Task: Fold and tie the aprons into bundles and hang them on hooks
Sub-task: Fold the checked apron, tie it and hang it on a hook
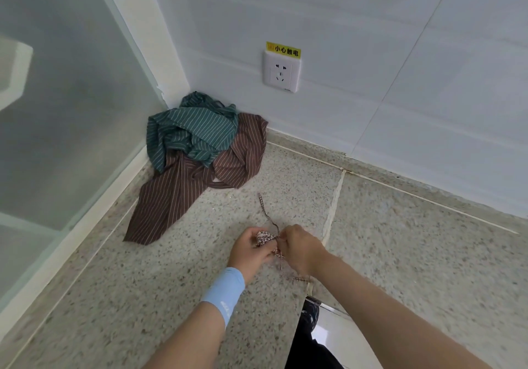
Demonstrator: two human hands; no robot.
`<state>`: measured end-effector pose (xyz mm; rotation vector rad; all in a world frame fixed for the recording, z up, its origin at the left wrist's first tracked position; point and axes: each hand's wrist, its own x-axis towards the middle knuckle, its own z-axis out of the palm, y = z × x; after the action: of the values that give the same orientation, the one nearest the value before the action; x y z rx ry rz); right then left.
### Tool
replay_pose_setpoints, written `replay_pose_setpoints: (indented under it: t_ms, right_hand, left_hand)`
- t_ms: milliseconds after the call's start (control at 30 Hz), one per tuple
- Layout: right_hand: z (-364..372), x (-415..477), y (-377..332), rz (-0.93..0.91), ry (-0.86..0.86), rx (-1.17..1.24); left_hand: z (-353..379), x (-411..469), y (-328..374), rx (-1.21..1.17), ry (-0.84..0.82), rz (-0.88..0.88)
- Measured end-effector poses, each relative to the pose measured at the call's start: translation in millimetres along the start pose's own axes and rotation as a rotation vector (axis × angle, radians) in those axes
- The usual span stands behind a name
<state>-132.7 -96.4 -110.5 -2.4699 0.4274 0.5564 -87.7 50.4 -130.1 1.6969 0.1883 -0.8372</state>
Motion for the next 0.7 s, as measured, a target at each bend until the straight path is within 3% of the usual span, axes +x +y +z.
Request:
replay_pose_setpoints:
  t_ms: [100, 200, 300, 500, 700]
  right_hand:
    - [0.6, 0.5, -2.3, -0.154, 0.001, -0.532]
    - [2.0, 0.7, -6.5, -0.211, -0.047, -0.768]
    - [7.0, 1.8, -8.9, -0.164, -0.078, -0.701]
    - [11.0, 3.1, -7.5, -0.121, -0.039, -0.539]
    - [16.3, 4.9, 0.6, -0.090, 0.030, -0.457]
  left_hand:
    - [-0.6, 0.1, -1.0, 0.213, 0.068, 0.011]
    - [3.2, -0.7, -4.5, 0.259, 0.144, -0.030]
    - [8.1, -5.2, -3.8, 0.366, 0.162, 0.007]
    - [4.5, 0.8, -9.5, 0.680, 0.075, 0.382]
    - [9.7, 3.6, -8.3, 0.511, 0.052, 0.220]
